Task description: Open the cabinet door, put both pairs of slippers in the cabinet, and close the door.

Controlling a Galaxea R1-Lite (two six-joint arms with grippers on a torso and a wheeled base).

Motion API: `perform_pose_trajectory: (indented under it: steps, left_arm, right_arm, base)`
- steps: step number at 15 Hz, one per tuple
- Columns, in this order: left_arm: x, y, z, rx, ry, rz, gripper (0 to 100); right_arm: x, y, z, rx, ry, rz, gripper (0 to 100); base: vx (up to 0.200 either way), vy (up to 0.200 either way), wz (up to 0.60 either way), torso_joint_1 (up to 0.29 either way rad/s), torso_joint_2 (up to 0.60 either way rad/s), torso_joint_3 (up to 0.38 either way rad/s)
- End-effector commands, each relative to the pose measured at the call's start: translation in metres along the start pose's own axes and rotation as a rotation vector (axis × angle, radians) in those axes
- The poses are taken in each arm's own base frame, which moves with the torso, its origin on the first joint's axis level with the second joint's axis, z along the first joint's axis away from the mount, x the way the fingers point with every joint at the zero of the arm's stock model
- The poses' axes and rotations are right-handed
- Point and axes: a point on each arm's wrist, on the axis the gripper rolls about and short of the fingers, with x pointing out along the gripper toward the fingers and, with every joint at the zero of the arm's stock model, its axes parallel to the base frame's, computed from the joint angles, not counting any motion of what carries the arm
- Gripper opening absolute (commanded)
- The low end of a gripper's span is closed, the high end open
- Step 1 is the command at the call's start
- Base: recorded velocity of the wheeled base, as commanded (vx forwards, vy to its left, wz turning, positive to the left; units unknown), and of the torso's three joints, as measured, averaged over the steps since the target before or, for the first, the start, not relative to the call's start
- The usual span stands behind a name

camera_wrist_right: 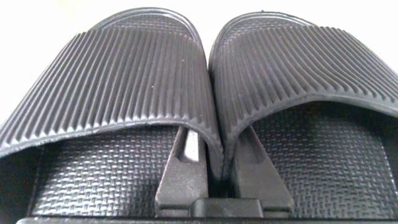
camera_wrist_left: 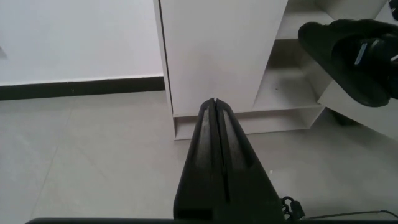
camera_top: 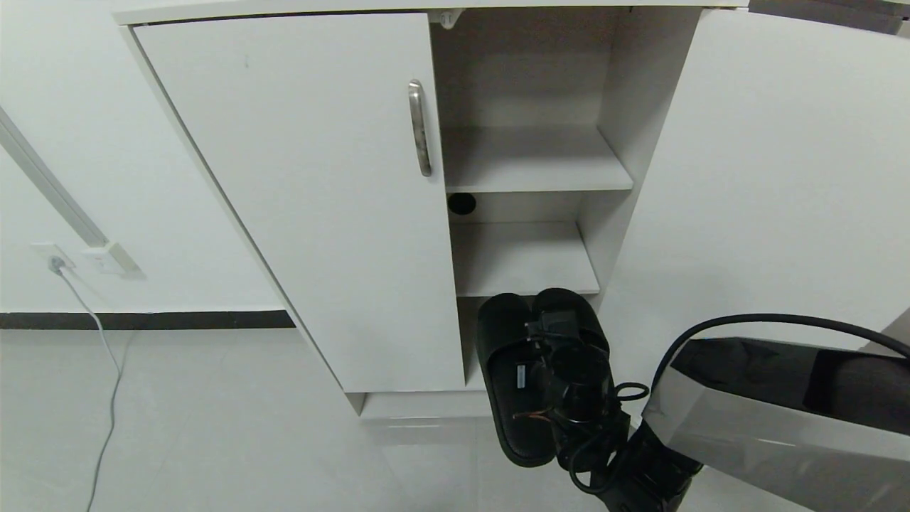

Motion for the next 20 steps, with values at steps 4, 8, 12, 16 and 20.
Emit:
perform_pose_trajectory:
  steps: [4,8,12,16,20]
  left_arm:
    - [0.000,0.000,0.000,0.000,0.002,0.000,0]
    - [0.000,0.000,0.000,0.000,0.002,0.000,0]
    - [0.000,0.000,0.000,0.000,0.002,0.000,0]
    - [0.000,0.000,0.000,0.000,0.002,0.000,0]
    - [0.000,0.000,0.000,-0.001,0.001,0.000,0]
  right_arm:
    - [0.001,0.001,-0.009,-0.011,0.010,-0.002,0]
    - [0.001,0.001,-0.008,-0.008,0.007,-0.003,0]
    - [0.001,-0.001,0.001,-0.001,-0.011,-0.006,0]
    - [0.002,-0.001,-0.001,-0.005,-0.009,-0.009,0]
    - [0.002,-0.002,-0.001,-0.006,-0.007,-0.011,0]
  base:
    - [0.000,0.000,0.00,0.000,0.00,0.000]
    - [0.000,0.000,0.00,0.000,0.00,0.000]
    - [0.100,0.000,0.00,0.001,0.00,0.001]
    - [0.200,0.000,0.00,0.001,0.00,-0.001]
    - [0.150,0.000,0.00,0.002,0.00,0.001]
